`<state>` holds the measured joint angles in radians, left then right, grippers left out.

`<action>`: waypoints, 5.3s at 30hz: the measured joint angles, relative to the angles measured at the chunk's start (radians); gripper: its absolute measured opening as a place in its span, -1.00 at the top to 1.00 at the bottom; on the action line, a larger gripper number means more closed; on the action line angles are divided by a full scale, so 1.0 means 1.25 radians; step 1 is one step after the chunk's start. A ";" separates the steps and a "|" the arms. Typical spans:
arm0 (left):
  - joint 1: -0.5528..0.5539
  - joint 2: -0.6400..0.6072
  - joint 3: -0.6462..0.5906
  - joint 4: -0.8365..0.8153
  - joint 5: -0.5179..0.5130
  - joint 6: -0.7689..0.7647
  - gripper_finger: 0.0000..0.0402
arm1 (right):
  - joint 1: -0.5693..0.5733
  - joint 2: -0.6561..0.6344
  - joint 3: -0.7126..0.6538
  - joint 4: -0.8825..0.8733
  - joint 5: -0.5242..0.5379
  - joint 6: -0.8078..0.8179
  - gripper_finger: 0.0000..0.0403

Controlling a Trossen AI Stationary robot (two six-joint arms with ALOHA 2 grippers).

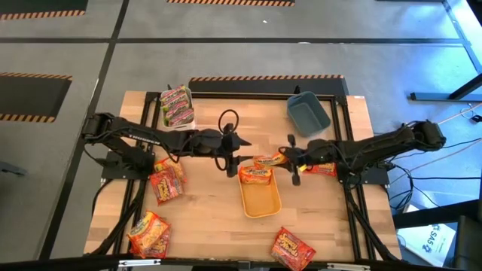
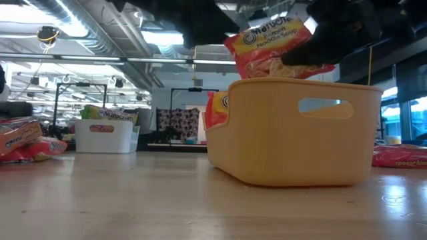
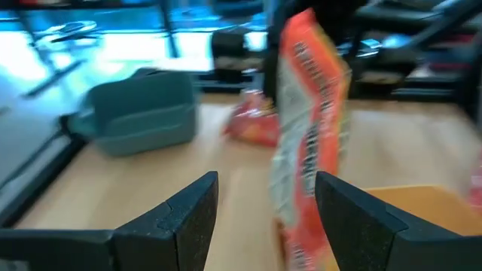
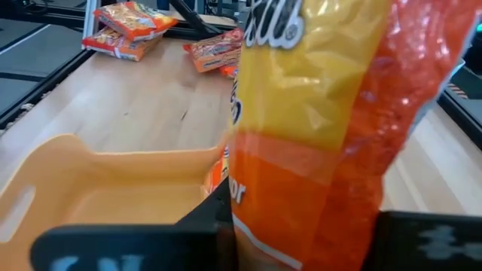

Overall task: Sort Maruchan noodles
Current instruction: Put the top right orange noodle pack into the yellow bin, then put the top orange noodle pack into the yellow bin

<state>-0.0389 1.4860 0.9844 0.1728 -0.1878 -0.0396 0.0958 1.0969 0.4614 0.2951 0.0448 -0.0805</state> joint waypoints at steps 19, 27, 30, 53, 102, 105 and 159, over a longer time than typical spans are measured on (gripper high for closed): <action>0.005 0.019 0.006 0.056 0.088 0.040 -0.07 | 0.025 0.001 0.000 0.022 -0.002 0.008 0.70; -0.018 0.100 0.132 -0.044 0.141 0.062 -0.07 | 0.025 0.034 0.000 0.046 -0.003 0.016 0.70; -0.018 0.117 0.181 -0.115 0.138 0.060 -0.07 | 0.025 0.044 0.000 0.045 0.000 0.016 0.69; -0.015 0.190 0.233 -0.161 0.150 -0.010 0.41 | 0.023 0.047 0.000 0.121 -0.069 0.040 0.63; -0.101 0.290 0.231 -0.249 0.080 0.013 0.80 | 0.023 -0.128 0.054 -0.319 -0.071 0.103 -0.28; -0.100 0.304 0.231 -0.257 0.088 0.013 0.80 | 0.023 -0.125 0.054 -0.314 -0.071 0.103 -0.28; -0.125 -0.097 -0.098 -0.296 -0.067 -0.067 0.16 | 0.023 -0.062 0.054 -0.277 -0.049 0.103 -0.28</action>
<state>-0.1947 1.3647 0.8622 -0.1969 -0.2717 -0.1230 0.1242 1.0191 0.5285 -0.0510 -0.0159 0.0478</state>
